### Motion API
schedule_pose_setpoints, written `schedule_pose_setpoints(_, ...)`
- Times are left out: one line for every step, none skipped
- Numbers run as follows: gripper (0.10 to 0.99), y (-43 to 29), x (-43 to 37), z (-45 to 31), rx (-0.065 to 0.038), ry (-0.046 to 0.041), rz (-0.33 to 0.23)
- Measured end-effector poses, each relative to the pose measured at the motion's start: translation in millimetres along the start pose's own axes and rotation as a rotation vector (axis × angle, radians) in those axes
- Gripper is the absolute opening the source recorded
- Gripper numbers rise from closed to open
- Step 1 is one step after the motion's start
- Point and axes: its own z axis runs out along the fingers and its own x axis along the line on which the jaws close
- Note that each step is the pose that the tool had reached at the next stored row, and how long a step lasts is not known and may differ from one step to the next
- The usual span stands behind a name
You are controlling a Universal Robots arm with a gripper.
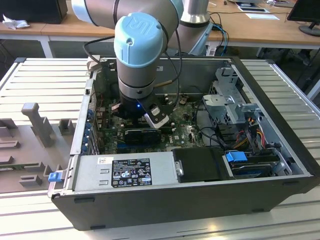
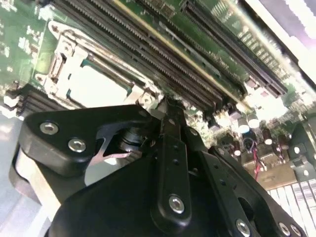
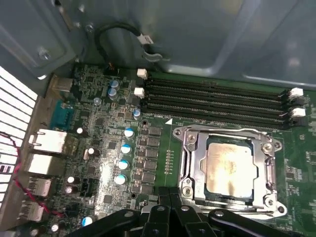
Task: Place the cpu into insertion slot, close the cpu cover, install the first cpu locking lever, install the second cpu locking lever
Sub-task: 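Install the second cpu locking lever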
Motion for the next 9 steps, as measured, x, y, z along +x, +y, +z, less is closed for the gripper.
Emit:
schedule_pose_setpoints(0.106,1.2,0.0,-3.7,0.0,0.0001,0.0)
schedule_pose_setpoints(0.106,2.0,-0.1,-6.2,0.0,0.0,0.0)
schedule_pose_setpoints(0.106,2.7,-0.1,-8.4,0.0,0.0,0.0)
schedule_pose_setpoints(0.106,3.4,-0.1,-10.6,0.0,0.0001,0.0)
schedule_pose_setpoints(0.106,3.9,-0.2,-12.2,0.0,0.0,0.0)
schedule_pose_setpoints(0.106,4.5,-0.2,-13.8,0.0,0.0,0.0)
schedule_pose_setpoints(0.106,5.1,-0.2,-15.8,0.0,0.0,0.0)
schedule_pose_setpoints(0.106,5.9,-0.2,-18.1,0.0,0.0,0.0)
schedule_pose_setpoints(0.106,6.4,-0.2,-19.9,0.0,0.0002,0.0)
